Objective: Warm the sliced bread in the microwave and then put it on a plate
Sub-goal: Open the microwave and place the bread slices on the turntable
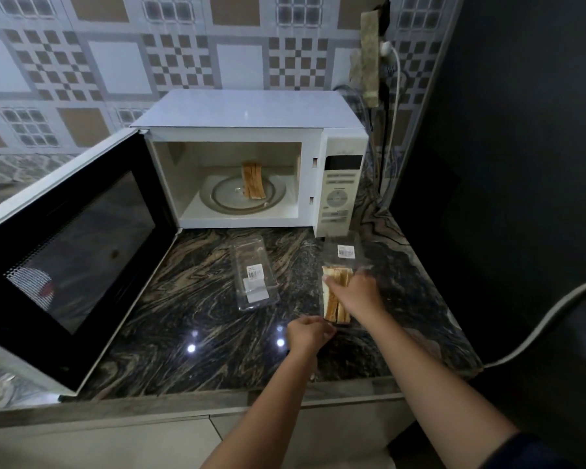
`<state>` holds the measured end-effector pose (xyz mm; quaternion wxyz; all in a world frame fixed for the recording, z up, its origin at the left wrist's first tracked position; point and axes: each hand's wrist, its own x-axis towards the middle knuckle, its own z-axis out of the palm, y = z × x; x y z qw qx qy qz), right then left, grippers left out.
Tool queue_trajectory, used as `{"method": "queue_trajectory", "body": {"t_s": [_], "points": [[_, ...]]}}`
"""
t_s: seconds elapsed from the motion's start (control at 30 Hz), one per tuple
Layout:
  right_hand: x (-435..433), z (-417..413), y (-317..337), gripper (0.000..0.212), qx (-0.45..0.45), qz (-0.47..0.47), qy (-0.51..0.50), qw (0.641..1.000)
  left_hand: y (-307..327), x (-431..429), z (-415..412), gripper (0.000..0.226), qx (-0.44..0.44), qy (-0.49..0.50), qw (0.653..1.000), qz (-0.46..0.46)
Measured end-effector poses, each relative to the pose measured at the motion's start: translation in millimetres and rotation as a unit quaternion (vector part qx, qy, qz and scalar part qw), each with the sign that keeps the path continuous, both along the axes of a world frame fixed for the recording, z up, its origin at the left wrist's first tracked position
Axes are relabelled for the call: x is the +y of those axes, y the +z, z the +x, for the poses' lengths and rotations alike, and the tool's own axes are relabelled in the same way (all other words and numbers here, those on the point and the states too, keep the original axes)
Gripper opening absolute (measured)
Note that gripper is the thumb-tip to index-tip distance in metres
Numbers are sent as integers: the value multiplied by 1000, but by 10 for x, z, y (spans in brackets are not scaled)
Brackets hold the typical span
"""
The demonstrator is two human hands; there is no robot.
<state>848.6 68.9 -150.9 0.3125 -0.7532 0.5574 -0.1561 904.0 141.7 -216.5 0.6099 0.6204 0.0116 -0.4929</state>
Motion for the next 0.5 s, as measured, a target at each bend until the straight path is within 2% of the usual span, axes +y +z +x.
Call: {"method": "queue_trajectory", "body": {"t_s": [0.1,0.2,0.37,0.5], "points": [[40,84,-99,59,-26,56,-24,998,-22,9,-20,16,2,5,1000,-6],[49,161,-182,55,-28,85,-61,994,-51,14,-22,16,22,9,1000,-19],[76,194,-238,30,-90,93,-122,984,-2,57,-52,23,43,31,998,-27],[44,186,-197,20,-87,83,-129,984,38,83,-68,22,38,27,999,-17]]}}
